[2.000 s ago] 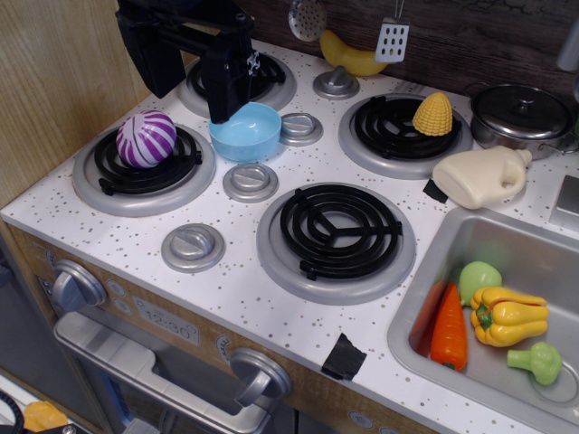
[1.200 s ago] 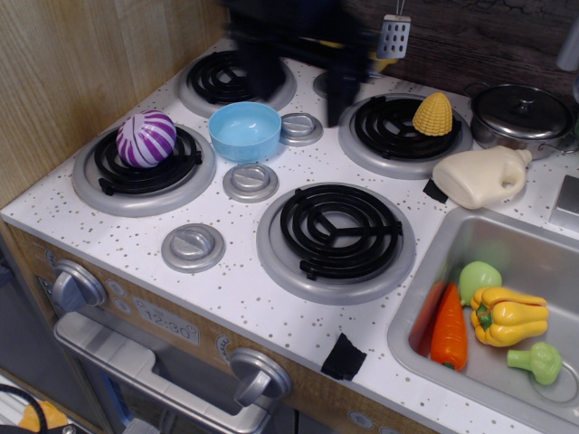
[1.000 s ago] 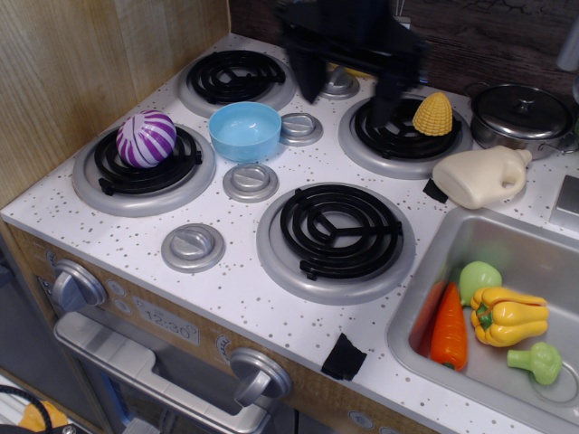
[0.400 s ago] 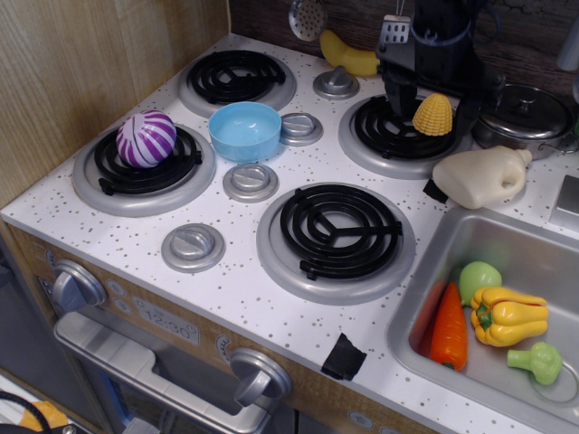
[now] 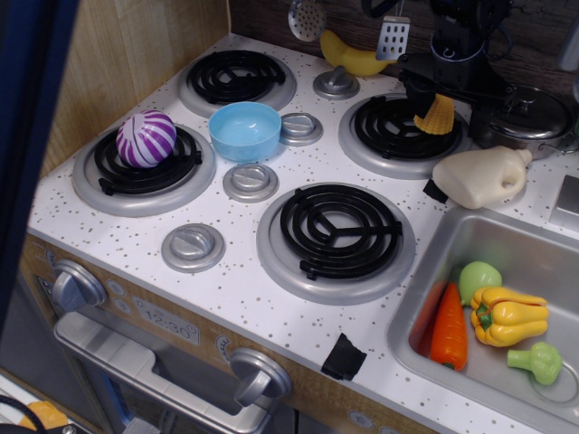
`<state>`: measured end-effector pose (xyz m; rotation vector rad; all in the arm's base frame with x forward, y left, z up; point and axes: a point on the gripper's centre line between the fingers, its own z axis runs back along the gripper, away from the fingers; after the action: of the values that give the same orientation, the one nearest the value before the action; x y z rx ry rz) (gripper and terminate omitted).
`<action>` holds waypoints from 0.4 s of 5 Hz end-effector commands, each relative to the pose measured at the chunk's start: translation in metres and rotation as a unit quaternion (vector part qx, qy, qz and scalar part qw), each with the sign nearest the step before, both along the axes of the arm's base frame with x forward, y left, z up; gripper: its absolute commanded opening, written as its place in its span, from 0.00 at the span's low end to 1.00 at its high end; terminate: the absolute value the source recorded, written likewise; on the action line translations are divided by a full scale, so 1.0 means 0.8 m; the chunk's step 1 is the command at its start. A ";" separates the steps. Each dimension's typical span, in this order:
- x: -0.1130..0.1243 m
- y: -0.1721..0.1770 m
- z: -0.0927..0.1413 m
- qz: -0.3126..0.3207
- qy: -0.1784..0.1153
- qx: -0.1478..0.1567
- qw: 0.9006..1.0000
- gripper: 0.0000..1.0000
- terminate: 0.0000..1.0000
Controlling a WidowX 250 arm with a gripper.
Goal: Put corn into bowl
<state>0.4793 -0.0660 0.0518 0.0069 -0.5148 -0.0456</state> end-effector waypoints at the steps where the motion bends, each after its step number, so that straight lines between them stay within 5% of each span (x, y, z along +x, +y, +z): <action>1: 0.026 0.009 0.020 -0.004 -0.027 0.006 1.000 1.00 0.00; 2: 0.027 0.010 0.011 0.001 -0.029 0.001 1.000 1.00 0.00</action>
<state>0.4955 -0.0582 0.0358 0.0185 -0.5242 -0.0462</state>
